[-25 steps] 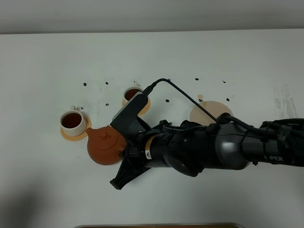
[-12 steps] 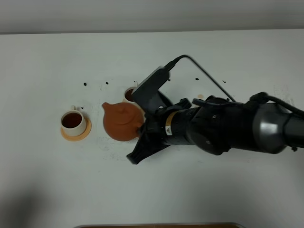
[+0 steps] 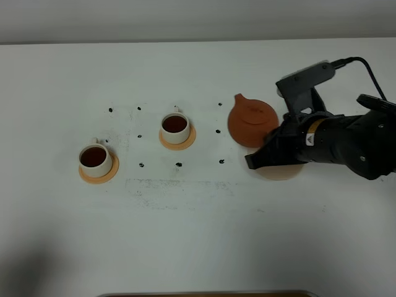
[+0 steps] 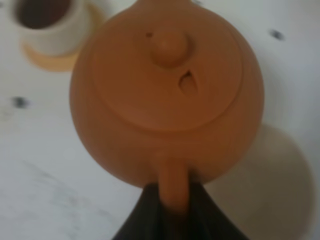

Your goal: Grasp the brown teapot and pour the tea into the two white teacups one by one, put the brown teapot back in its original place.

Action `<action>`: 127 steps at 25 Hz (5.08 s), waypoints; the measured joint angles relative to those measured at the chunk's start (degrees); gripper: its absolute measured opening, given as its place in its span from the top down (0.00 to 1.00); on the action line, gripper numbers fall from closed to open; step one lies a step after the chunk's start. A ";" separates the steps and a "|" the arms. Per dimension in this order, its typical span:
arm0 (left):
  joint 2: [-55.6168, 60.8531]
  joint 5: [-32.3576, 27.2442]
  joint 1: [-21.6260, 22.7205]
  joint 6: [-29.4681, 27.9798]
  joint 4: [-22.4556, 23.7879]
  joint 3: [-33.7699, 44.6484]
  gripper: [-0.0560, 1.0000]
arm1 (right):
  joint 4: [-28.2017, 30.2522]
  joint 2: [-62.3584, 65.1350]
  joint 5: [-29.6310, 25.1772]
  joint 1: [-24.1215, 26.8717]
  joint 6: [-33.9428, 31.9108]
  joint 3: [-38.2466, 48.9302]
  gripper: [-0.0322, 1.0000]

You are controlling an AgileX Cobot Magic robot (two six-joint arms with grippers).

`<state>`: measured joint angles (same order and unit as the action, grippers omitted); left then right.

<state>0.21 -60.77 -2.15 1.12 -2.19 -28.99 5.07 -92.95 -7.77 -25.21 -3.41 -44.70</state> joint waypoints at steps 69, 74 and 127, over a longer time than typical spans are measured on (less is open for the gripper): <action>0.00 0.00 0.00 -0.01 0.00 0.00 0.56 | -4.37 9.82 3.32 4.62 -1.52 6.86 0.48; 0.00 0.00 0.00 -0.01 0.00 0.00 0.56 | -4.37 18.86 2.06 4.62 -1.56 6.86 0.53; 0.00 0.00 0.00 -0.06 0.00 0.00 0.56 | -8.78 83.20 -53.81 31.46 8.01 14.93 0.77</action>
<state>0.21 -60.77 -2.15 1.06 -2.19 -28.99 -3.72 -9.75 -61.58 6.25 4.60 -29.78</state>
